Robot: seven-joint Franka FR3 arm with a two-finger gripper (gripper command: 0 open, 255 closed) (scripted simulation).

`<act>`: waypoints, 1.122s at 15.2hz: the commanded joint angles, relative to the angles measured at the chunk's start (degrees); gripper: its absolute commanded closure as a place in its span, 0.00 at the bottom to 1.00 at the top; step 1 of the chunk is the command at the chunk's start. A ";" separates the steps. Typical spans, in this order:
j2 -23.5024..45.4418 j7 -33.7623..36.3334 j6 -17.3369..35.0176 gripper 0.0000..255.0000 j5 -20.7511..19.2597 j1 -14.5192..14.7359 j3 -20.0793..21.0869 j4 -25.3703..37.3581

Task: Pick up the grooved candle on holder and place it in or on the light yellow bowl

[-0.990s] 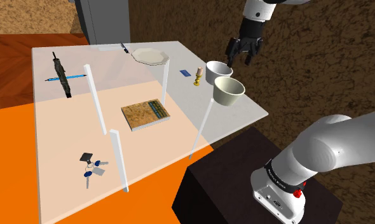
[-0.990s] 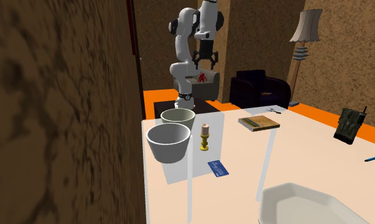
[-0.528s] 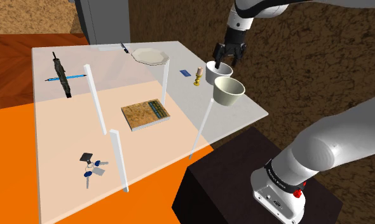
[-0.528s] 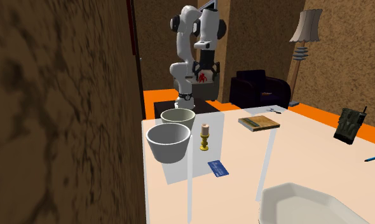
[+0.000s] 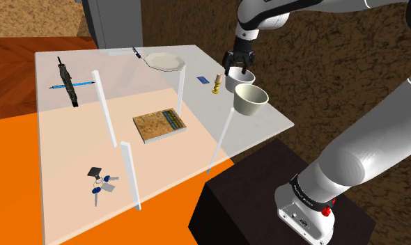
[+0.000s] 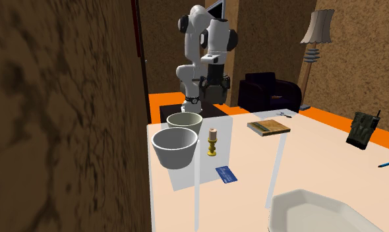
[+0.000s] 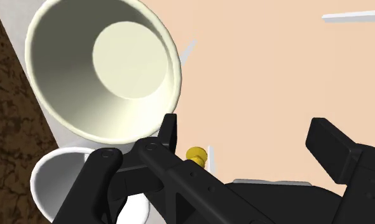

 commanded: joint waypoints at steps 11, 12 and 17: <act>26.19 -0.77 3.78 0.00 0.88 -2.34 -1.77 23.56; 28.50 -0.83 3.58 0.00 1.02 -2.56 -1.86 26.15; 31.62 -0.88 5.84 0.00 1.15 -2.80 -1.91 27.09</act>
